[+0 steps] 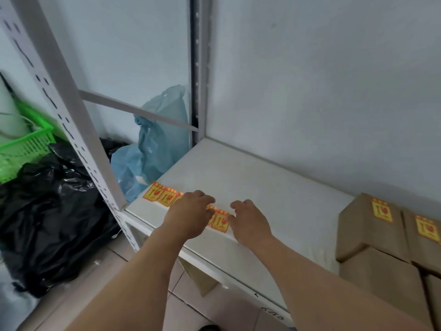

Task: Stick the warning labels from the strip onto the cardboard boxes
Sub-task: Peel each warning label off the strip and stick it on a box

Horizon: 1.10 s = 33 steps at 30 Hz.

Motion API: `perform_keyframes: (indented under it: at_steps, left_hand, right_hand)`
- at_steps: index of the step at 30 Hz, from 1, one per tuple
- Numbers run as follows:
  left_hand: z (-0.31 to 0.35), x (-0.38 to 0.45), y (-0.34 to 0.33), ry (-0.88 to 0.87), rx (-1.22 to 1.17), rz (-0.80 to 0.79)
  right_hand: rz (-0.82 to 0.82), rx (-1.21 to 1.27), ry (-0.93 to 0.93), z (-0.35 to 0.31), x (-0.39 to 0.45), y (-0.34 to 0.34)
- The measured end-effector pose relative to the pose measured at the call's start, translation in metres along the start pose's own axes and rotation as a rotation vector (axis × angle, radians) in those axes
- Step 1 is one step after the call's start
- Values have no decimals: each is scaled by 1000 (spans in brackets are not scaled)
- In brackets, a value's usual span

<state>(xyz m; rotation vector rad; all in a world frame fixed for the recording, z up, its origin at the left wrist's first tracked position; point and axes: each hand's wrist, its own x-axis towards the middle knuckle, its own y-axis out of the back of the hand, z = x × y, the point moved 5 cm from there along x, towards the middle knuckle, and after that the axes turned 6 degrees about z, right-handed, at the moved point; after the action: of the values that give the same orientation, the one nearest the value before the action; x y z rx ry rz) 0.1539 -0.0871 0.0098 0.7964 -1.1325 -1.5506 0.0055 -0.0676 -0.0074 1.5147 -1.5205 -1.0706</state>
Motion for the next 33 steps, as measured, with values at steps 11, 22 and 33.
perform_keyframes:
  at_steps: [11,22,33]
  left_hand:
    - [-6,3,-40,7,-4,-137]
    - [-12,4,-46,33,-9,-124]
    - [-15,6,-48,58,-36,-151]
  right_hand:
    - [156,-62,-73,6,2,-15]
    - [231,-159,58,2,-2,-12]
    - [168,41,98,9,-5,-8]
